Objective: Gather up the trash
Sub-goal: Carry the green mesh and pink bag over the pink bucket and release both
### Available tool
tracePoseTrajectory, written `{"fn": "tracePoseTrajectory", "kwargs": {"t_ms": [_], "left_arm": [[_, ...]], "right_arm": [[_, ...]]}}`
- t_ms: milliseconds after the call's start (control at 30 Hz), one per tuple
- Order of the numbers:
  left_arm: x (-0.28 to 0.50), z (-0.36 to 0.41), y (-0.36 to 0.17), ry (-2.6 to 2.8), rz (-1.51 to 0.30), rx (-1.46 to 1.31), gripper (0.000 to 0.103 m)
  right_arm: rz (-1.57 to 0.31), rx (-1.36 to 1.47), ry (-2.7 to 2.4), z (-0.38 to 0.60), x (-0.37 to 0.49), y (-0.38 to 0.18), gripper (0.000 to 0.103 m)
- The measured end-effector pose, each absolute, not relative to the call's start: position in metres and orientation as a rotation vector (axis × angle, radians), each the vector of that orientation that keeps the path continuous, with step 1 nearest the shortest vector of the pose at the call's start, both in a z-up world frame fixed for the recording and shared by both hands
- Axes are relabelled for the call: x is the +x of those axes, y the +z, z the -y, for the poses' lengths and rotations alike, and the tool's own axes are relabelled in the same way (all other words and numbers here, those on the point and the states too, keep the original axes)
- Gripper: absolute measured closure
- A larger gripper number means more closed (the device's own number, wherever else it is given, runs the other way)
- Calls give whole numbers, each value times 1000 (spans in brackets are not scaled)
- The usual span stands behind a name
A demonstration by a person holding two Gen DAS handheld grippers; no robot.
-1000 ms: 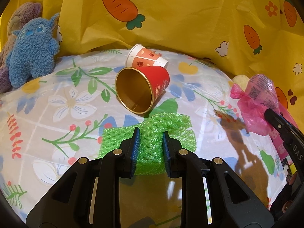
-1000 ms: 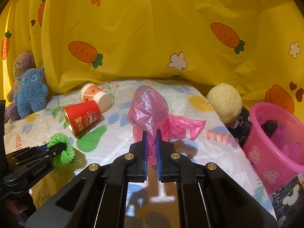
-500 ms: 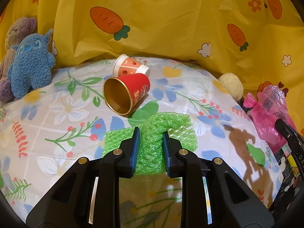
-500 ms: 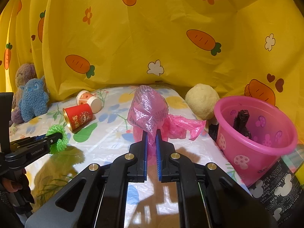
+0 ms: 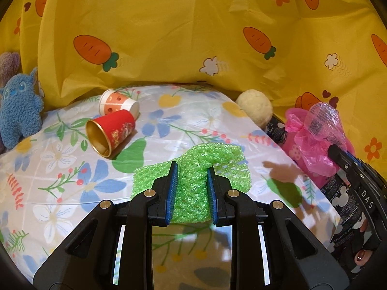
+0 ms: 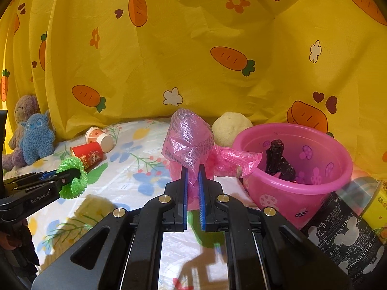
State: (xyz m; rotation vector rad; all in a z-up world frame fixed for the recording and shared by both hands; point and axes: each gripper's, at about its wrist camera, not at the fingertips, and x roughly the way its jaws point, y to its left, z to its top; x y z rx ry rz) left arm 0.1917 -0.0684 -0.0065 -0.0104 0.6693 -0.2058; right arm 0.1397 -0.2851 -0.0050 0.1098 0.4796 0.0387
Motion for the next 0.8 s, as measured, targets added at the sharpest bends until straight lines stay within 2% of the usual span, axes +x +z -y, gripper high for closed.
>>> {"fn": "tracePoseTrajectory", "kwargs": {"t_ms": [800], "left_arm": [[194, 182, 19, -430, -617, 83, 81]], "right_arm": [[-430, 149, -113, 360, 131, 4, 94]]}}
